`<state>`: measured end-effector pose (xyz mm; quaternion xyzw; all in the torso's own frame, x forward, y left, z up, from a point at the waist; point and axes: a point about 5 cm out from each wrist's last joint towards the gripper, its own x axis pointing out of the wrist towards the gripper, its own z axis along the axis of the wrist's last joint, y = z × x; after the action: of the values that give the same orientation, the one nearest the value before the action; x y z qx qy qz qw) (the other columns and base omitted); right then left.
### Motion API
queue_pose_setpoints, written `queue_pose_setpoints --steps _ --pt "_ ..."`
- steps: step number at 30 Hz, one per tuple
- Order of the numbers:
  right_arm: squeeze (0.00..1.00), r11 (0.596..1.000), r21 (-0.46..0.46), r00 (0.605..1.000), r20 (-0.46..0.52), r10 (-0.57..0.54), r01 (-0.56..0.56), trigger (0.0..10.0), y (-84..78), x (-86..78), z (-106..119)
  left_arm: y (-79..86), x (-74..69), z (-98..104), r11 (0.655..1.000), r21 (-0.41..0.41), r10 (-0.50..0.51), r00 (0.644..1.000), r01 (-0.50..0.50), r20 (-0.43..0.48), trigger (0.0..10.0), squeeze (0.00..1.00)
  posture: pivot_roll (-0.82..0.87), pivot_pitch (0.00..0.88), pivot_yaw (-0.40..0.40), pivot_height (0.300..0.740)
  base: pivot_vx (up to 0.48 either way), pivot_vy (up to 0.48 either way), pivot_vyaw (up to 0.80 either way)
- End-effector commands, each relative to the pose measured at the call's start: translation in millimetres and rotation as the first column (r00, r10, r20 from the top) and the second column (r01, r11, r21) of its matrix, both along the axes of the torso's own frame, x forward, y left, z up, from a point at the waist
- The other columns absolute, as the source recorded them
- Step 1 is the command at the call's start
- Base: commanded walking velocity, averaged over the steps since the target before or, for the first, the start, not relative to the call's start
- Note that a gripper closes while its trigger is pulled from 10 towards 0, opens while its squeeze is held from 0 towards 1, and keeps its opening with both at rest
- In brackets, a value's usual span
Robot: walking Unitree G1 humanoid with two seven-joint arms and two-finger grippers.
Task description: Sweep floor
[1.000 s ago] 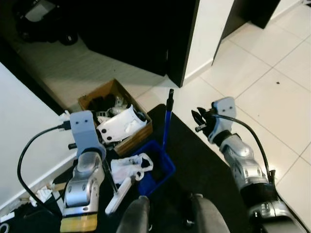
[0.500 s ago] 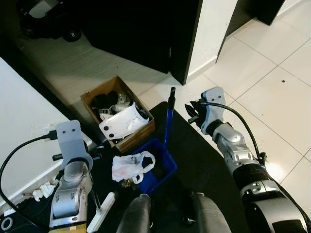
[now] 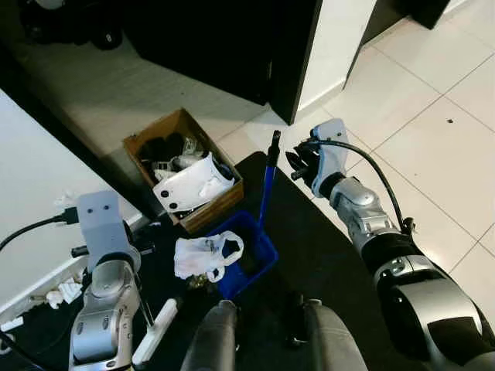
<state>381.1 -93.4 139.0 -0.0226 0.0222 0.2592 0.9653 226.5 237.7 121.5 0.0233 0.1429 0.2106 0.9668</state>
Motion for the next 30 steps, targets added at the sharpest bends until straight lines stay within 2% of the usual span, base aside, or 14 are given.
queue_pose_setpoints --steps 1,7,11,12,13,14,16,17,23,30 --pt "0.0 1.0 0.005 1.0 -0.008 -0.004 0.004 10.0 1.1 -1.1 -4 8.6 -6.7 2 0.998 0.048 0.038 0.999 -0.037 -0.013 10.0 0.0 0.25 0.298 -0.008 0.74 0.0 0.0 0.0" --pt "0.0 1.0 0.004 1.0 0.011 0.017 -0.017 10.0 13.5 6.3 11 8.1 -14.5 7 0.996 0.056 0.066 0.998 -0.066 0.002 10.0 0.0 0.29 0.291 -0.045 0.74 0.0 0.0 0.0" --pt "0.0 0.999 -0.021 1.0 0.012 0.025 -0.024 10.0 17.9 7.4 14 8.4 -17.2 7 0.995 0.052 0.083 0.997 -0.083 0.006 10.0 0.0 0.3 0.288 -0.054 0.74 0.0 0.0 0.0" --pt "0.0 0.999 -0.035 1.0 0.002 0.03 -0.029 6.8 19.6 7.4 13 8.6 -18.4 7 0.995 0.048 0.089 0.996 -0.089 0.006 10.0 0.0 0.3 0.286 -0.06 0.74 0.0 0.0 0.0" --pt "0.0 0.999 -0.035 1.0 0.002 0.03 -0.029 6.8 19.6 7.4 13 8.6 -18.4 7 0.995 0.048 0.089 0.996 -0.089 0.006 10.0 0.0 0.3 0.286 -0.06 0.74 0.0 0.0 0.0" --pt "0.0 0.998 -0.049 0.999 -0.01 0.033 -0.034 4.2 20.4 6.9 10 8.6 -18.8 7 0.995 0.047 0.092 0.996 -0.092 0.006 10.0 0.0 0.3 0.283 -0.064 0.74 0.0 0.0 0.0" --pt "0.0 0.998 -0.059 0.999 -0.018 0.035 -0.036 4.2 20.9 6.6 9 8.6 -19.1 6 0.995 0.046 0.093 0.996 -0.093 0.005 10.0 0.0 0.3 0.283 -0.064 0.74 0.0 0.0 0.0" --pt "0.0 0.995 -0.088 0.998 -0.031 0.046 -0.048 0.0 21.8 5.3 5 8.7 -18.3 6 0.994 0.042 0.097 0.995 -0.098 0.006 10.0 0.0 0.29 0.275 -0.066 0.74 0.0 0.0 0.0" --pt "0.0 0.994 -0.094 0.998 -0.032 0.051 -0.054 0.0 21.9 5.3 5 7.7 -14.5 6 0.994 0.036 0.098 0.995 -0.098 0.01 10.0 0.0 0.28 0.264 -0.066 0.74 0.0 0.0 0.0" --pt "0.0 0.997 -0.072 1.0 0.0 0.03 -0.03 0.0 13.8 8.6 11 4.3 -7.8 5 0.996 0.026 0.087 0.996 -0.088 0.02 10.0 0.0 0.26 0.244 -0.064 0.74 0.0 0.0 0.0"
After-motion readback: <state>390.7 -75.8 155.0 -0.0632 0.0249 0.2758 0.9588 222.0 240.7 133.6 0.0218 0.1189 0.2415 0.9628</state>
